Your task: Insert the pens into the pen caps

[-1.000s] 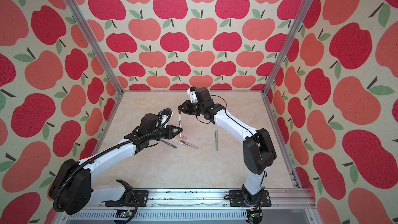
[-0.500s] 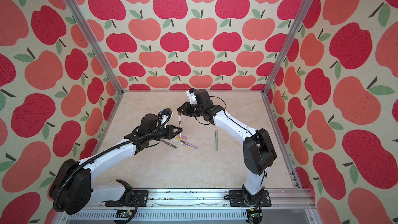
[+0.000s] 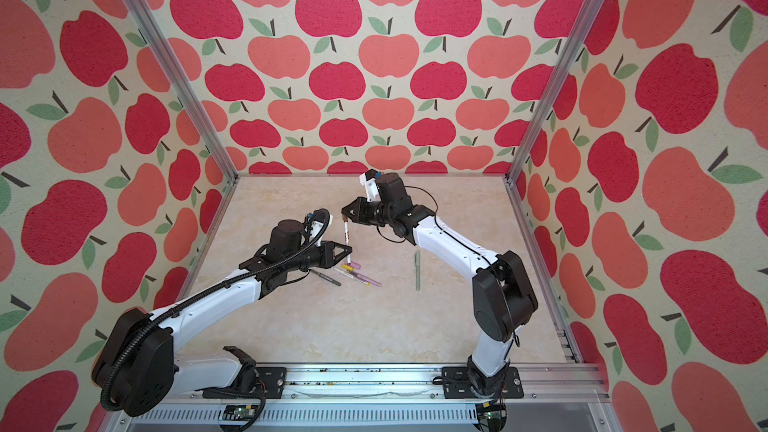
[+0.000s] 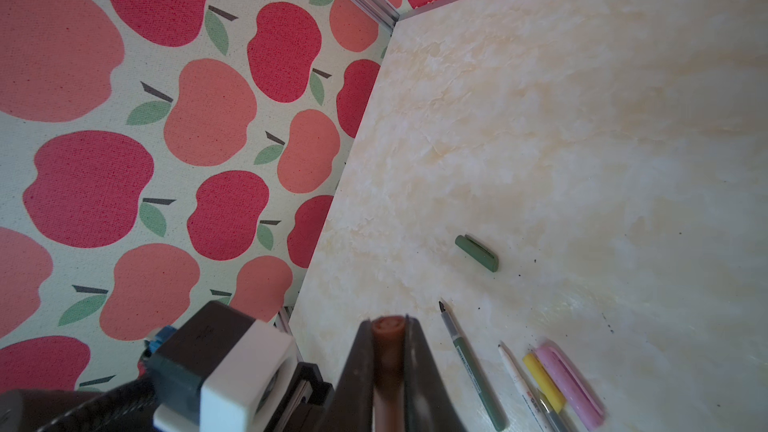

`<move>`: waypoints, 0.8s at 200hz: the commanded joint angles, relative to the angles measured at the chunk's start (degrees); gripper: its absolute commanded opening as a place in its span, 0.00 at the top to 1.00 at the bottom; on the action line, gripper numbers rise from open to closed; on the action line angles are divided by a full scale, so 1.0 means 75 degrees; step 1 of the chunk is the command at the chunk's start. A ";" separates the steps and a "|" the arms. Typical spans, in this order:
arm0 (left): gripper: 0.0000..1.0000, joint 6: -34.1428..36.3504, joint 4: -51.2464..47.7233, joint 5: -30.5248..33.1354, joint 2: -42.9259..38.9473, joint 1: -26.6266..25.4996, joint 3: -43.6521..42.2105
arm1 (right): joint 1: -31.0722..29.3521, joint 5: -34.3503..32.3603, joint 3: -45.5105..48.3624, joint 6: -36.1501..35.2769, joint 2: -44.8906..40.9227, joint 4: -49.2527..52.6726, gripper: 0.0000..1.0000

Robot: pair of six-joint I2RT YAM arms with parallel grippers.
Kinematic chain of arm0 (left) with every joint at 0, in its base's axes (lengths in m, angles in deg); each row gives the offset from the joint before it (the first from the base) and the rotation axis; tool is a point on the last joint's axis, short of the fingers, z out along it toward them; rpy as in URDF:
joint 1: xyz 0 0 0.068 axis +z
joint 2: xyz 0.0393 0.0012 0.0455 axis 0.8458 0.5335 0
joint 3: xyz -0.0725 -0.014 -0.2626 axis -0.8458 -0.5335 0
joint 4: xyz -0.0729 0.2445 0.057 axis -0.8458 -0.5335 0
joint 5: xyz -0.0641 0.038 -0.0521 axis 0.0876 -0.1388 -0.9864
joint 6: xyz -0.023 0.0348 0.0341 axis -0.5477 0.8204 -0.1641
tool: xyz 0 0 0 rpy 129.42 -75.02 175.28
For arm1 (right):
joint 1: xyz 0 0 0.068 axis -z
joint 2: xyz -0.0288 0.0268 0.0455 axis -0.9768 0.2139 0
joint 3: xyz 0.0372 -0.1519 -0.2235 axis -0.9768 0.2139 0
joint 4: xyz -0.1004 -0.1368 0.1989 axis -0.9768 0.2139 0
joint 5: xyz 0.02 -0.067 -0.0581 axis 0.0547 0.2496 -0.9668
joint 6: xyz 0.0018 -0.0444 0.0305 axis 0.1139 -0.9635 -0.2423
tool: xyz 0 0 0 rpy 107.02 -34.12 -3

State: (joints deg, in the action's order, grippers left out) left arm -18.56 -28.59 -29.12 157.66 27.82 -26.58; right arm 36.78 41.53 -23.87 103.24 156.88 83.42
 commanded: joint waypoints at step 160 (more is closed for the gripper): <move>0.99 0.0884 -0.0087 -0.0383 -0.0117 0.0660 0.0849 | -0.0235 0.0721 0.0899 -0.0435 -0.0670 -0.0839 0.95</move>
State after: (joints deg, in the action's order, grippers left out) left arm -15.91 -29.44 -33.12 157.66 31.06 -24.44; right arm 36.59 41.90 -18.10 101.69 153.87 74.13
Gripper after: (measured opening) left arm 0.124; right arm 0.135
